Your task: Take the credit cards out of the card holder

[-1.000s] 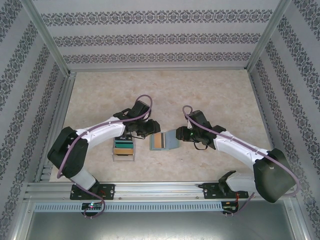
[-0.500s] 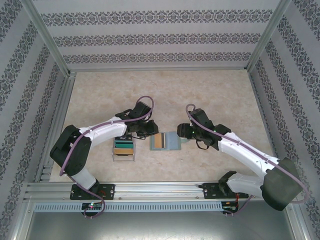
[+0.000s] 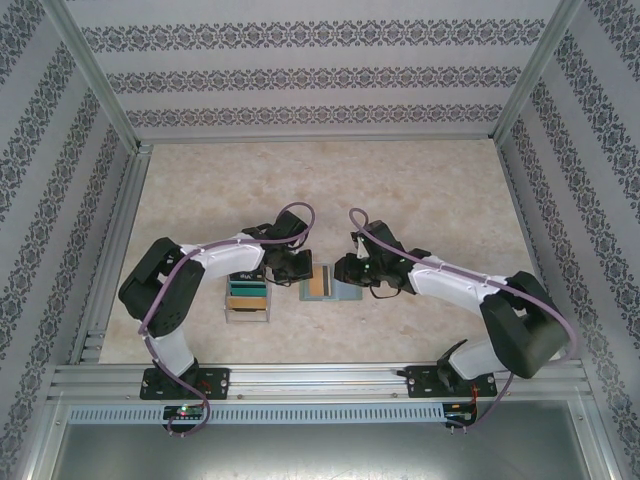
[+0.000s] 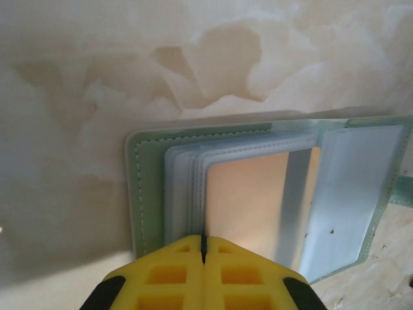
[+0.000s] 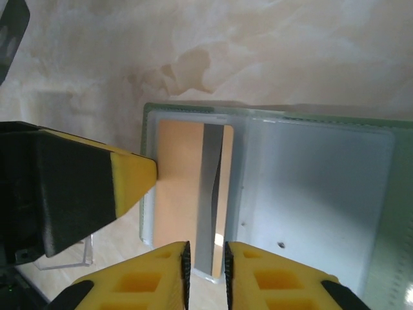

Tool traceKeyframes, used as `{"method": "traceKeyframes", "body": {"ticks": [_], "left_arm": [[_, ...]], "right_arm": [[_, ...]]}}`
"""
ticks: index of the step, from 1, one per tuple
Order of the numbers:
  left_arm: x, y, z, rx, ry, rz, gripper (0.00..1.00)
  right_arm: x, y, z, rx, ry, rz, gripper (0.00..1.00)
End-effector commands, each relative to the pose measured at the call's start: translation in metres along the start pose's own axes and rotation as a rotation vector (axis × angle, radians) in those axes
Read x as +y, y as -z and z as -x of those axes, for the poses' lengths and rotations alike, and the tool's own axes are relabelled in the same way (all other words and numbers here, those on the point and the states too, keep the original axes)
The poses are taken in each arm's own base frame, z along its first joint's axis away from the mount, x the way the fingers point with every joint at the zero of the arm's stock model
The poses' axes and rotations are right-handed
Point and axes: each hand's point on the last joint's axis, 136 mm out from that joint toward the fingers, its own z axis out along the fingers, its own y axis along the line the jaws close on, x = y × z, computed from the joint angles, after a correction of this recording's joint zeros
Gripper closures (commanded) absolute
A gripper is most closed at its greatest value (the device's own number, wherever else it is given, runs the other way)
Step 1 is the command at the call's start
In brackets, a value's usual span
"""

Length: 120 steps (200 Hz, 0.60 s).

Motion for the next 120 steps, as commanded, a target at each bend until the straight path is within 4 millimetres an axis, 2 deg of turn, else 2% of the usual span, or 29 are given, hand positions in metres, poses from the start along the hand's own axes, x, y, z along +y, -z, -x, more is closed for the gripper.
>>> {"method": "traceKeyframes", "body": {"ticks": [1, 69, 120], "left_arm": [[0.001, -0.001, -0.006, 0.031, -0.029, 0.03, 0.96], [0.01, -0.009, -0.013, 0.065, -0.031, 0.074, 0.96], [0.012, -0.01, -0.014, 0.066, -0.035, 0.089, 0.97]], "right_arm": [[0.013, -0.009, -0.002, 0.025, -0.014, 0.067, 0.76], [-0.006, -0.029, -0.012, 0.083, -0.051, 0.035, 0.77], [-0.011, -0.04, -0.015, 0.113, -0.078, 0.049, 0.77]]}}
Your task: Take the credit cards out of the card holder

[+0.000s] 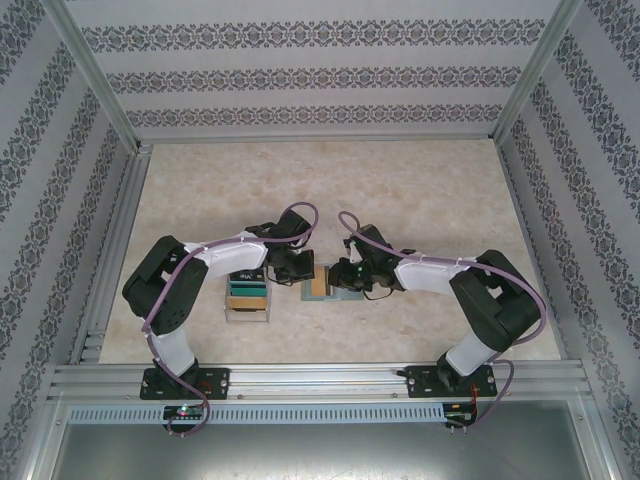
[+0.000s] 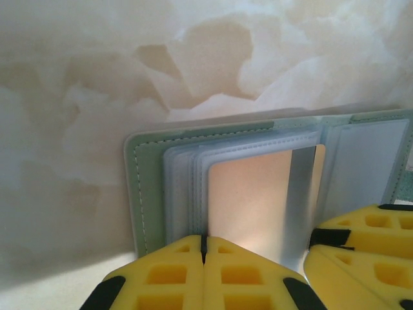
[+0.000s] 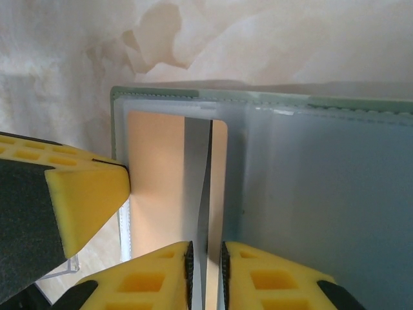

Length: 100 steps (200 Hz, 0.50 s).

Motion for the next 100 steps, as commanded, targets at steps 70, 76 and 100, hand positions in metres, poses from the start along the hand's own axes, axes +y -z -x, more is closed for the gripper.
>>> {"method": "traceKeyframes", "body": {"ticks": [70, 76, 100], "left_arm": [[0.0181, -0.008, -0.0138, 0.05, -0.01, 0.091, 0.98], [0.0179, -0.0079, -0.0136, 0.05, -0.01, 0.091, 0.98], [0.0196, -0.0081, -0.0143, 0.049, -0.012, 0.101, 1.0]], "right_arm": [[-0.0055, -0.0024, -0.0004, 0.006, -0.033, 0.036, 0.89], [-0.0064, -0.002, -0.0007, 0.007, -0.036, 0.036, 0.93], [-0.0092, -0.0006, -0.0018, 0.008, -0.039, 0.035, 1.0]]}}
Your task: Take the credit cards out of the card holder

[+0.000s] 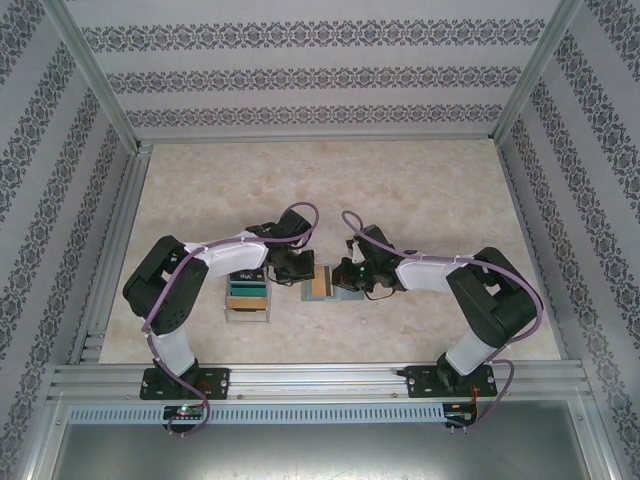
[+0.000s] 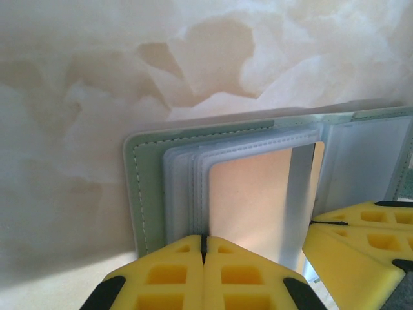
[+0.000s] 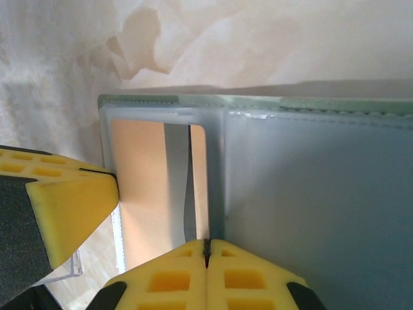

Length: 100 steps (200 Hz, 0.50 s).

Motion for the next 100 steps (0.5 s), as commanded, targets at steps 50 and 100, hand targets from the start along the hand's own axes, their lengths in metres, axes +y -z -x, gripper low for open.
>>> {"method": "traceKeyframes", "body": {"ticks": [50, 100], "left_arm": [[0.025, -0.007, -0.014, 0.042, -0.02, 0.12, 1.0], [0.022, -0.007, -0.013, 0.04, -0.028, 0.112, 1.0]], "right_arm": [[-0.015, 0.011, -0.003, -0.027, -0.024, -0.004, 1.0], [-0.015, 0.015, -0.003, -0.03, -0.018, 0.003, 0.98]]}}
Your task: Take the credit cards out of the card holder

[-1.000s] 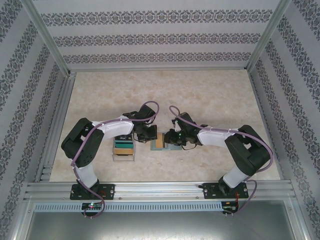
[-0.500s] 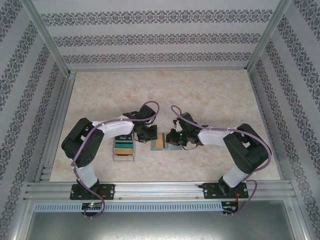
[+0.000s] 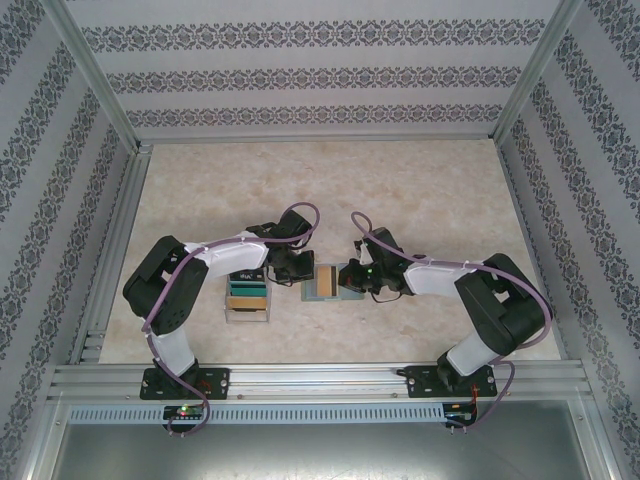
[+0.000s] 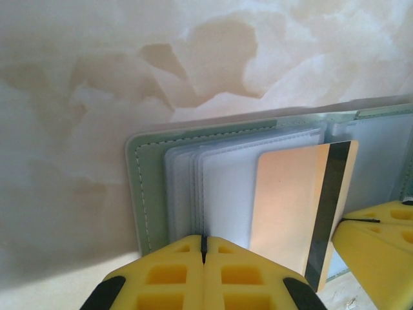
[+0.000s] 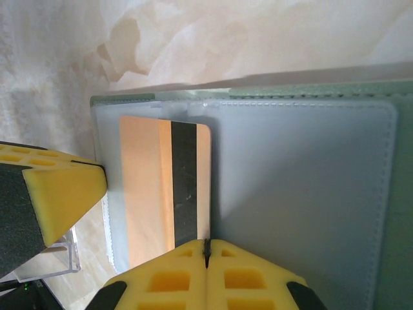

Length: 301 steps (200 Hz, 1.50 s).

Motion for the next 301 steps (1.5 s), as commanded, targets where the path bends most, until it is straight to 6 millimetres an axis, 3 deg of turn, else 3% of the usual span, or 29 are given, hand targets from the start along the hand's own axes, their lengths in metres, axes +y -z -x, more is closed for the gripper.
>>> {"method": "traceKeyframes", "body": {"ticks": [1, 7, 14, 47, 77, 109, 181, 210, 249, 282, 293, 301], "left_arm": [[0.02, -0.007, -0.014, 0.047, -0.012, 0.098, 1.0], [0.02, -0.007, -0.014, 0.048, -0.013, 0.096, 1.0], [0.02, -0.007, -0.014, 0.048, -0.014, 0.095, 1.0], [0.021, -0.011, -0.016, 0.057, -0.013, 0.098, 1.0], [0.022, -0.014, -0.018, 0.066, -0.016, 0.1, 1.0], [0.022, -0.012, -0.018, 0.064, -0.017, 0.104, 1.0], [0.023, -0.008, -0.016, 0.053, -0.034, 0.114, 1.0], [0.015, -0.001, -0.011, 0.035, -0.042, 0.096, 0.99], [-0.011, 0.023, 0.004, -0.015, -0.063, 0.039, 0.85], [-0.04, 0.055, 0.019, -0.086, -0.075, -0.05, 0.62], [-0.051, 0.067, 0.023, -0.111, -0.077, -0.097, 0.48], [-0.06, 0.075, 0.025, -0.123, -0.078, -0.143, 0.45]], "right_arm": [[-0.005, 0.003, -0.001, 0.001, -0.001, -0.008, 0.95], [-0.005, 0.002, -0.001, 0.002, -0.001, -0.008, 0.83], [-0.005, 0.001, -0.001, 0.006, -0.001, -0.008, 0.77], [-0.004, -0.008, 0.0, 0.024, 0.003, 0.005, 0.73], [-0.003, -0.016, 0.0, 0.045, -0.013, 0.031, 0.79], [-0.006, -0.014, 0.001, 0.031, -0.014, 0.016, 1.0], [-0.03, 0.016, 0.005, -0.025, -0.048, -0.006, 1.0], [-0.028, 0.033, 0.008, -0.056, -0.037, 0.01, 1.0], [-0.011, 0.062, 0.014, -0.12, -0.003, 0.043, 1.0], [0.01, 0.09, 0.021, -0.182, 0.031, 0.083, 1.0], [0.019, 0.099, 0.023, -0.2, 0.043, 0.108, 1.0], [0.026, 0.106, 0.025, -0.211, 0.05, 0.132, 1.0]]}}
